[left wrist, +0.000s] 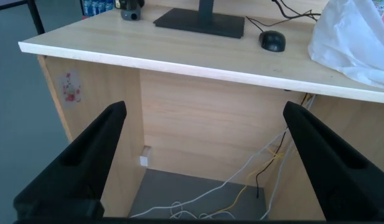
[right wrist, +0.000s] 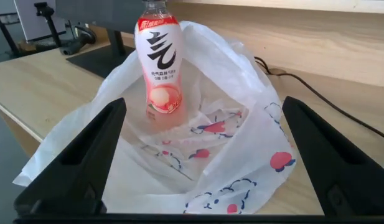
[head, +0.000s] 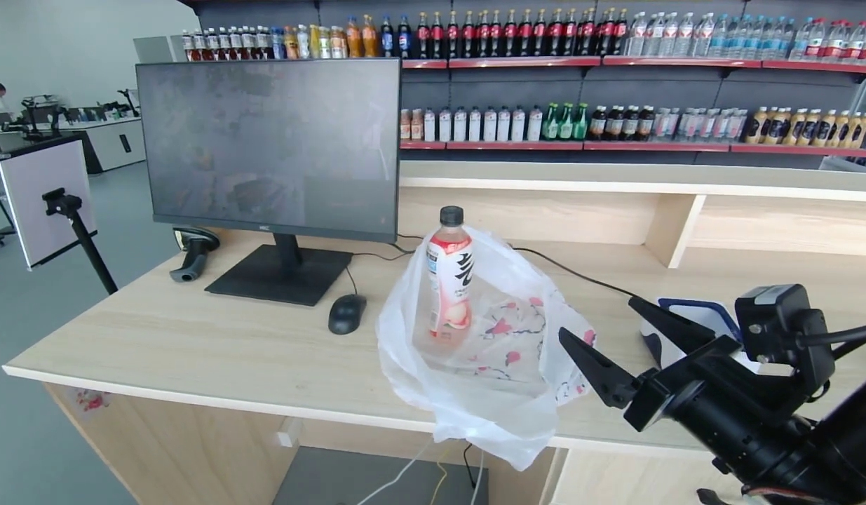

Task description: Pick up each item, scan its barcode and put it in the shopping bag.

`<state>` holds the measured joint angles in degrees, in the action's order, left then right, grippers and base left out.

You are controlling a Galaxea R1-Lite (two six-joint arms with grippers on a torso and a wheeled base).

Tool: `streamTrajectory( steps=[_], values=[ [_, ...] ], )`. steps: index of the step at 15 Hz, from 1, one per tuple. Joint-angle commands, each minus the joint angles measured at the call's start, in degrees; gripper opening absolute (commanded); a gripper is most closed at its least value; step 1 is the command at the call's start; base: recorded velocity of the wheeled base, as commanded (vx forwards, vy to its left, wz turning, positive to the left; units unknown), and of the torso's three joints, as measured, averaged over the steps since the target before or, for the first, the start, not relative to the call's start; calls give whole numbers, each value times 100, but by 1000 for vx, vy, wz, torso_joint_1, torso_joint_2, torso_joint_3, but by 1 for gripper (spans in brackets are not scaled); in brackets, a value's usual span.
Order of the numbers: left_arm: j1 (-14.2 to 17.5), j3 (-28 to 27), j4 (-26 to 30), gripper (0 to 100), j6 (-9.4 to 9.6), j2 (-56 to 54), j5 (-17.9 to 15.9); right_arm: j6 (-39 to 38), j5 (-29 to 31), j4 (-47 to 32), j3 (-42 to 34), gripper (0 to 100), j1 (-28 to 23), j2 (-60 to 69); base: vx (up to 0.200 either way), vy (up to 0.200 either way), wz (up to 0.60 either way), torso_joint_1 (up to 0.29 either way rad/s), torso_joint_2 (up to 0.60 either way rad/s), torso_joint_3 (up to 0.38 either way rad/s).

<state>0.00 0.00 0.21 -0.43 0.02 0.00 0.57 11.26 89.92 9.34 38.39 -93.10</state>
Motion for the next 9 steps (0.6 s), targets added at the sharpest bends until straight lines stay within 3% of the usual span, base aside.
streamTrajectory(
  steps=[1,3,9],
  values=[
    [0,0,-3,100,-1,-2,0,-22,-1,8,-204,100,2,143,0,-200,0,2,2,7],
    [0,-9,-3,100,-1,-2,0,-31,-1,8,-301,100,-33,257,0,-200,0,2,10,2],
    [0,-9,6,100,-1,-2,0,-31,-1,8,-415,100,-183,380,0,-200,-600,3,6,2]
  ],
)
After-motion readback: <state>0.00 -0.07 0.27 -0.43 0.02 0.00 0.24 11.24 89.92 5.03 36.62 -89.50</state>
